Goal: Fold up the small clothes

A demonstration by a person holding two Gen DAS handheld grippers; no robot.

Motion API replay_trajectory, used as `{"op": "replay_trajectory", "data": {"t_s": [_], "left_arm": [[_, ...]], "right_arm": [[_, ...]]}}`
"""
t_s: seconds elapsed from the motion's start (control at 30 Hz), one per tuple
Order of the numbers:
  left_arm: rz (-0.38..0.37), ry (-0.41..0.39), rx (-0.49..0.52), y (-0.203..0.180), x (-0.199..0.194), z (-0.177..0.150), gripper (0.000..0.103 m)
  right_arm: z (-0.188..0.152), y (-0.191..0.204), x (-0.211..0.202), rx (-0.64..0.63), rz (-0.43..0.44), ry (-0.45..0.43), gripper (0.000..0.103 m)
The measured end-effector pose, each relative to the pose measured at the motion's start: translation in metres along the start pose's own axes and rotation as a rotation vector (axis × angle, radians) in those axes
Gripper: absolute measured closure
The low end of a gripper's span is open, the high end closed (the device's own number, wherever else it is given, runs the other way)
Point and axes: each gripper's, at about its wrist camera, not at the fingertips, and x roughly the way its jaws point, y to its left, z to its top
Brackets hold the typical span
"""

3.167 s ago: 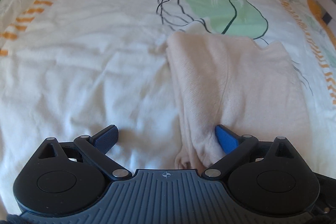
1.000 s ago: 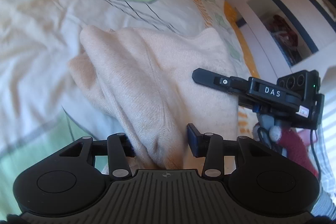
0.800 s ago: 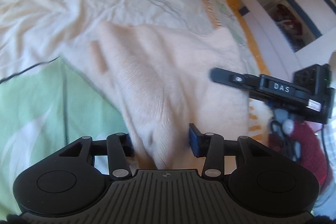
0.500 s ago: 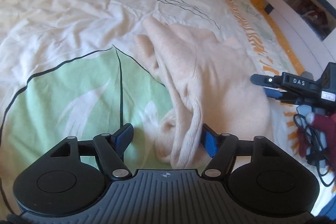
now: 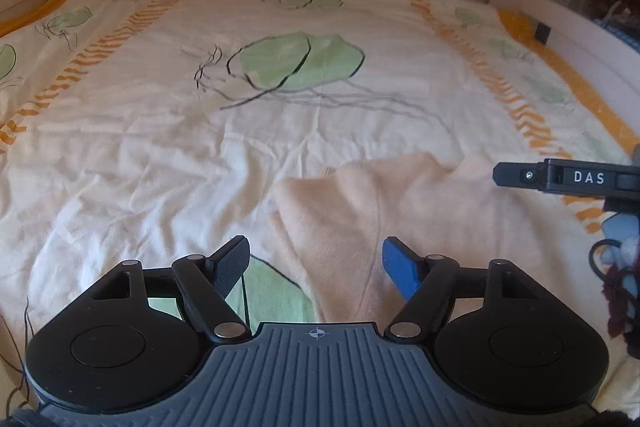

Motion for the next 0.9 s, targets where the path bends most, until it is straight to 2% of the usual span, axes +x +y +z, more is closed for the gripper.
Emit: {"op": "replay_trajectory", "data": {"t_s": [0.07,0.1,0.17,0.27,0.37,0.5,0.67,0.77,0.9], "left_arm": [[0.013,0.044,0.009,0.003,0.016,-0.012,0.028],[0.013,0.039,-0.003,0.008,0.019,-0.020,0.022],[0.005,0.031,-0.056,0.019,0.019,-0.025,0.015],[-0.020,0.042,-0.104,0.030,0.018,-0.028,0.010],[-0.021,0.035,-0.102,0.029,0.016,-0.029,0.009],[-0.025,0.024,-0.126,0.030,0.017,-0.032,0.008],[-0.031,0.023,-0.144,0.032,0.018,-0.031,0.007],[-0.032,0.020,-0.144,0.032,0.018,-0.032,0.006],[-0.033,0.013,-0.150,0.032,0.018,-0.034,0.006]], "right_arm": [[-0.011,0.002,0.026,-0.049,-0.046,0.083,0.006],[-0.017,0.000,0.034,-0.048,-0.039,0.096,0.000],[-0.027,-0.006,0.036,0.000,-0.008,0.053,0.000],[-0.025,-0.004,0.030,-0.014,-0.008,0.052,0.000],[-0.014,0.002,0.022,-0.055,-0.055,0.007,0.001],[-0.002,0.015,0.044,-0.159,-0.125,0.046,0.001],[0.005,0.004,0.066,-0.100,-0.101,0.071,0.001],[0.011,0.002,0.051,-0.105,-0.111,0.038,0.001],[0.006,0.002,0.007,-0.080,-0.066,-0.022,0.001]]}}
